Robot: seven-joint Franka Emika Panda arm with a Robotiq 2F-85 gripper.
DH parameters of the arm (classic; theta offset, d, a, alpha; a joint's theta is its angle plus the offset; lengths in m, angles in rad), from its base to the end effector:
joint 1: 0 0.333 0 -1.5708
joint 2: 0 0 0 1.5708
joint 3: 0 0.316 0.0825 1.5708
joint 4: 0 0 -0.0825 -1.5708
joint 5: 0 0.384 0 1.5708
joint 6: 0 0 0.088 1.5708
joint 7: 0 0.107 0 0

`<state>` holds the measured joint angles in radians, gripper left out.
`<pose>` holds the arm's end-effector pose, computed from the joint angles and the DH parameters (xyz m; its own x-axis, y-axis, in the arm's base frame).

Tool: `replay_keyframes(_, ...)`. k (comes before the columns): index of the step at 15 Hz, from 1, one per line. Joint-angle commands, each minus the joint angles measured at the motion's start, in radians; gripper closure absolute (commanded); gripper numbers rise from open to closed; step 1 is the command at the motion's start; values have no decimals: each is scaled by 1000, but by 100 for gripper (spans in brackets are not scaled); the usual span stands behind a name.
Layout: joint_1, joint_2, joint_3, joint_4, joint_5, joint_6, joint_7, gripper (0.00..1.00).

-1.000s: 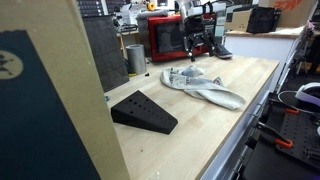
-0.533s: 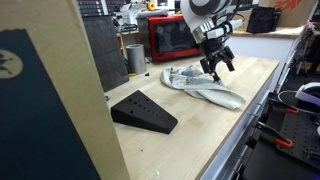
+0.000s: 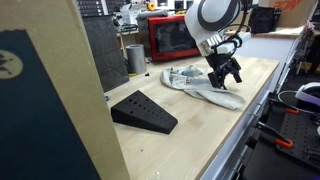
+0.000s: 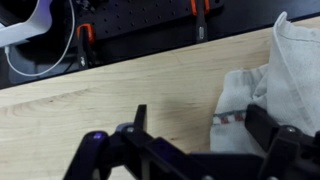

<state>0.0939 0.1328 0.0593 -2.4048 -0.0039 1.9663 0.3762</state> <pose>0.4208 0.0653 0.2286 0.8296 -0.2386 -0.5048 -0.1608 -0.9679 0.1933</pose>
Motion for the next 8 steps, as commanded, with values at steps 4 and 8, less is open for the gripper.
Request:
replay_keyframes(4,27,-69,34,-99,28,127,-12,26)
replay_keyframes(8,17,-104,34,-117,31,159,-47,56)
